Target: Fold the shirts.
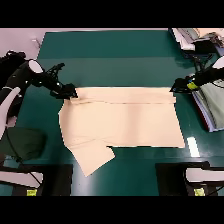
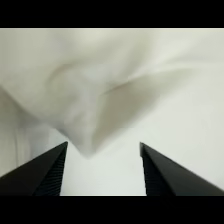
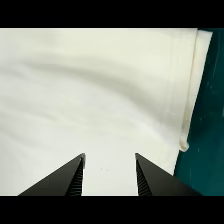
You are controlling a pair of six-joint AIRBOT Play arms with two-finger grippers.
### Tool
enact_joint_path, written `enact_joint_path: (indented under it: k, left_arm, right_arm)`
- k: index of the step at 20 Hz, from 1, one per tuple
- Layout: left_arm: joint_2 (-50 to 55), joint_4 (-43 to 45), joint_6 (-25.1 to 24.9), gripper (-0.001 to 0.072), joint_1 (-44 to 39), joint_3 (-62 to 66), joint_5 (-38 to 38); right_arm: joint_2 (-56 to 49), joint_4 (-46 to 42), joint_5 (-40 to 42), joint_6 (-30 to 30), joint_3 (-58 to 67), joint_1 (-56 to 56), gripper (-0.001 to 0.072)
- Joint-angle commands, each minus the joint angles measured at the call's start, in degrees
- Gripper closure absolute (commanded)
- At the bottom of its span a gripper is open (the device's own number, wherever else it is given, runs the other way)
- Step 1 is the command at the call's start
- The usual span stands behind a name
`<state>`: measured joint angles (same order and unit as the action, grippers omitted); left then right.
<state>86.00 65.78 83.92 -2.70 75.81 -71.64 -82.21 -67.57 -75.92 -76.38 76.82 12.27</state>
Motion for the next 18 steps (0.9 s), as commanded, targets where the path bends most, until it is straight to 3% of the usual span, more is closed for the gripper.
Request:
enact_joint_path:
  k: [1, 9, 18]
  left_arm:
    - [-10.1, 6.6, 3.0, 0.0172, -0.5, -7.4, -1.9]
    - [-38.1, 5.0, 10.8, 0.0172, -0.5, -42.1, -5.4]
    - [-39.1, -8.7, 9.5, 0.0172, -0.5, -54.9, 3.3]
  right_arm:
    - [5.8, 0.1, -4.7, 0.0, -0.7, 0.9, 0.0334]
    - [15.0, 0.6, -2.3, 0.0, -0.7, 1.0, 0.0334]
    - [15.0, 0.5, -2.7, 0.0, -0.7, 1.0, 0.0334]
